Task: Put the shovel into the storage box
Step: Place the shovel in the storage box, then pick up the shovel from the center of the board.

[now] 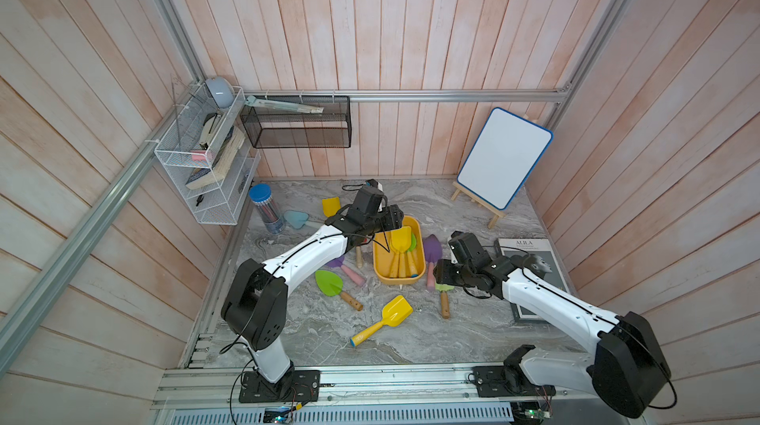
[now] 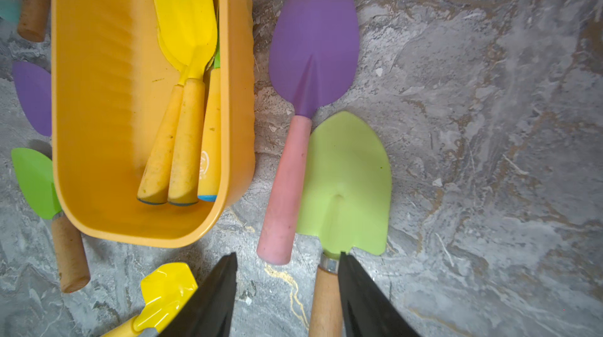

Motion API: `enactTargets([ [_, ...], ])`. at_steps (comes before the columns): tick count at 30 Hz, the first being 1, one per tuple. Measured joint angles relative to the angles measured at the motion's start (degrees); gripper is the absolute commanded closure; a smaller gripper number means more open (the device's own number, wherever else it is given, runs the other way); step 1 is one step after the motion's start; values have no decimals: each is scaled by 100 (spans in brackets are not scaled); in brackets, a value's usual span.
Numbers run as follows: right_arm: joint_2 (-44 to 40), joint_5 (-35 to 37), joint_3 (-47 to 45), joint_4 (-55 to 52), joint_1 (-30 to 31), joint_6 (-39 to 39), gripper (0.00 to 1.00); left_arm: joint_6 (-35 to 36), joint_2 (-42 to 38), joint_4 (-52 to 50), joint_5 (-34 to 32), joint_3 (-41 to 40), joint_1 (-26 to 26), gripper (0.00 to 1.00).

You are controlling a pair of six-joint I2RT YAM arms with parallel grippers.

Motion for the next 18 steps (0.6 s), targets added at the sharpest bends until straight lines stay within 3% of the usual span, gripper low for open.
enactTargets([
  [18, 1010, -111, -26, 667, 0, 315, 45, 0, -903, 87, 149, -852, -9, 27],
])
